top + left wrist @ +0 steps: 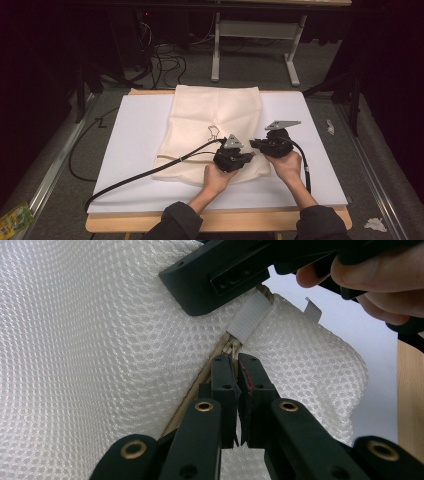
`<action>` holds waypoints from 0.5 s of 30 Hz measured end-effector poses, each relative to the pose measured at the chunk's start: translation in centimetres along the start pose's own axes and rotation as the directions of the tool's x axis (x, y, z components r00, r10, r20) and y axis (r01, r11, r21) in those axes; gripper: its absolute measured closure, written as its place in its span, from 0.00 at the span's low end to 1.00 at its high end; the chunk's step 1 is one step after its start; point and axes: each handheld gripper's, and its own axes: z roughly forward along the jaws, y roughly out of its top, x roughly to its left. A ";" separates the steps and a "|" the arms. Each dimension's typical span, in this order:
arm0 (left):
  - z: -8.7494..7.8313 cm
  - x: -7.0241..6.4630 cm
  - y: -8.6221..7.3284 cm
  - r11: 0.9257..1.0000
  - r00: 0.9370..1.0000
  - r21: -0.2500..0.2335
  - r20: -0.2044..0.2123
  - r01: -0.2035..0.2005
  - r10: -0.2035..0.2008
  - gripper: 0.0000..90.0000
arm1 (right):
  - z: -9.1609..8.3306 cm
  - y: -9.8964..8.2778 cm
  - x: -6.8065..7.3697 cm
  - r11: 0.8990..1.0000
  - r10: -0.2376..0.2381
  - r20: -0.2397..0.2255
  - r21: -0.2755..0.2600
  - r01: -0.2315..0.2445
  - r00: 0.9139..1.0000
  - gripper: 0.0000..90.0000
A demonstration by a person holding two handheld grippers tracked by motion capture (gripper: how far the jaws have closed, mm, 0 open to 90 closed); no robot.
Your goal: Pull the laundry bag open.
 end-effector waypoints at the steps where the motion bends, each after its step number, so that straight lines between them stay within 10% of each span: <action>1: -0.1 0.0 0.0 1.000 1.000 0.003 -0.003 -0.003 0.003 0.97 | 0.0 0.0 0.0 1.000 -0.004 0.001 0.002 0.004 1.000 0.98; 15: -0.7 0.1 0.3 0.999 1.000 0.038 -0.018 -0.013 0.014 0.97 | -0.1 -0.4 -0.1 1.000 -0.021 0.008 0.006 0.021 1.000 0.99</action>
